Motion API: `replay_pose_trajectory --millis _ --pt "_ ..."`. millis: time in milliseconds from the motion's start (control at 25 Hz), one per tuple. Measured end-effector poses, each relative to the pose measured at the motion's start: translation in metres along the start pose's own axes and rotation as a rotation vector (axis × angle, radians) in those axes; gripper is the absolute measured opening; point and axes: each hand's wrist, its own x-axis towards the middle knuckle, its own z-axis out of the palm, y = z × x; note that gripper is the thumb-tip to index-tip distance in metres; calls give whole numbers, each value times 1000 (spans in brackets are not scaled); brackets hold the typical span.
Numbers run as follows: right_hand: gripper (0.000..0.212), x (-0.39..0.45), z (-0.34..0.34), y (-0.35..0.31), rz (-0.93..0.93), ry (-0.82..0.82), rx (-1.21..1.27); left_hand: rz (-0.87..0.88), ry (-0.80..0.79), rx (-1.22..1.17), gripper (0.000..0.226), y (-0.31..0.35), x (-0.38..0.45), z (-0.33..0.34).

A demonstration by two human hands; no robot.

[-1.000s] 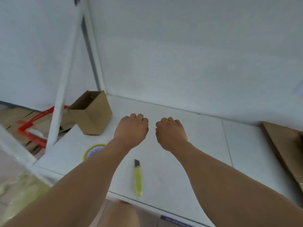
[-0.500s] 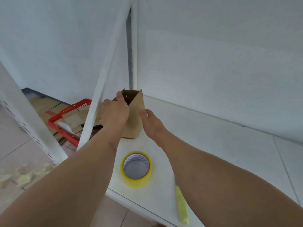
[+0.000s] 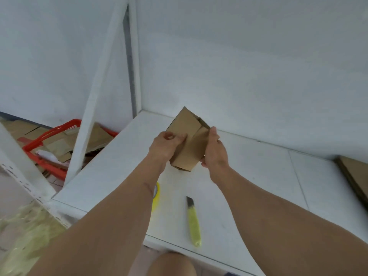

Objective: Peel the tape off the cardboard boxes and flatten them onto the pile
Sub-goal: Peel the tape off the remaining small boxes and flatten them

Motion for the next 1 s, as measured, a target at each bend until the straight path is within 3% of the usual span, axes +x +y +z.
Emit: replay_pose_trajectory --millis 80,160,360,600,680,760,840,920,1000 --pt "78 -4 -48 6 27 54 15 32 -61 97 103 5 -16 30" --pt "63 -13 -96 19 59 91 -11 111 -137 300 120 11 -40 66" --pt "66 -31 -200 73 250 156 37 159 -343 546 108 8 -91 152" --pt "47 -39 -271 117 421 69 109 226 -373 883 100 29 -117 222" --pt "39 -35 -280 129 294 149 3 346 -342 1107 103 39 -117 245" --pt "34 -32 -296 134 35 295 -40 503 -317 1289 93 42 -116 269" --pt "45 -35 -312 134 -150 108 12 589 -319 1403 81 46 -114 289" --pt "72 -39 -324 139 -231 -161 -150 562 -335 1431 73 54 -104 305" --pt "101 -32 -333 141 -243 -294 -356 468 -364 1417 74 59 -90 315"
